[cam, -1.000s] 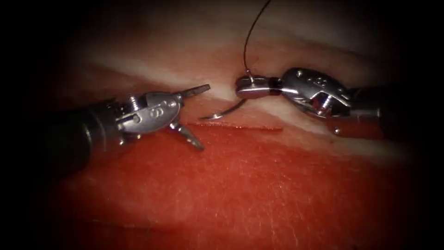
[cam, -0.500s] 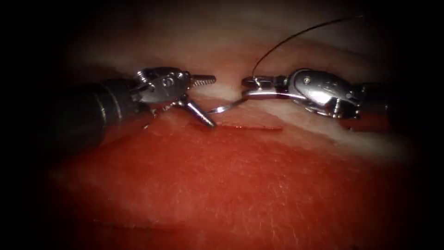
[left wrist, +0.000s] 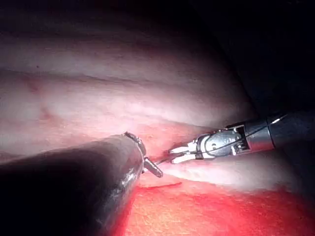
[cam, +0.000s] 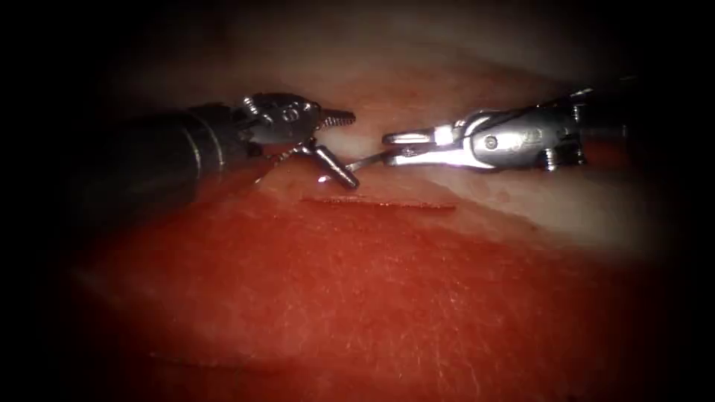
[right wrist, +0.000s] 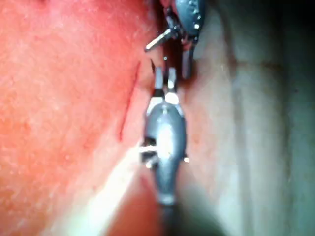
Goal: Wound Closure
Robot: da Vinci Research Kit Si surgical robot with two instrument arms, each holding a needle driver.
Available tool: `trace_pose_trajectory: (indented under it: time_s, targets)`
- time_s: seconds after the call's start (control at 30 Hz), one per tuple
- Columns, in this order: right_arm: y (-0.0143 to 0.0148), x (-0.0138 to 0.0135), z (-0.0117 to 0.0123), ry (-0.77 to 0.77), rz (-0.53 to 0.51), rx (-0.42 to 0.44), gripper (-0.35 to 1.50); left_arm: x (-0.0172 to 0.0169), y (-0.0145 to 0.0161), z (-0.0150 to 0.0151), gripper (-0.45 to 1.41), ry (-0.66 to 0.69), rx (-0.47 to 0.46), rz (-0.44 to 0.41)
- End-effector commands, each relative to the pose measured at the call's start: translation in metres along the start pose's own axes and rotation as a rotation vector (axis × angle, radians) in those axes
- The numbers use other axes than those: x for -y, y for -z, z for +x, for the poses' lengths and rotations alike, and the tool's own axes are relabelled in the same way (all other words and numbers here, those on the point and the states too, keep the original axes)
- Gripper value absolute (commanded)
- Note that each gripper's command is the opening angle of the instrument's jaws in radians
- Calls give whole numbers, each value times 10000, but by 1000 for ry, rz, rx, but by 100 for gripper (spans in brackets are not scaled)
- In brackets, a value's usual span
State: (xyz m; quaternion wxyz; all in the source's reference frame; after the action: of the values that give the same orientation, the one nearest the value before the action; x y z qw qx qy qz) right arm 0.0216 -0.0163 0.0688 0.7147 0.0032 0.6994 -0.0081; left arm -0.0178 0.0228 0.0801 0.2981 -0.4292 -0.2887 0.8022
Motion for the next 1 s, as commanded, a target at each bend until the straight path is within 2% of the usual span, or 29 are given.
trace_pose_trajectory:
  time_s: [0.03,0.43,0.63,0.77,0.83,0.87,1.0]
  targets:
    - [-12,-1,-2,9,4,-8,-35,5,-6,3,77,-4,8,0]
    - [-16,7,12,156,46,-26,-35,11,-12,-3,62,-11,66,-6]
    - [-17,9,15,182,52,-36,-35,11,-15,-9,46,-10,88,-27]
    - [-19,13,19,184,63,-38,-35,12,-16,-9,22,-6,92,-43]
    - [-19,13,19,184,67,-37,-35,13,-16,-9,-2,3,97,-59]
    - [-19,15,18,185,76,-36,-35,12,-15,-9,-45,5,99,-68]
    - [-22,19,14,189,92,-21,-35,6,-15,-11,-45,73,107,-92]
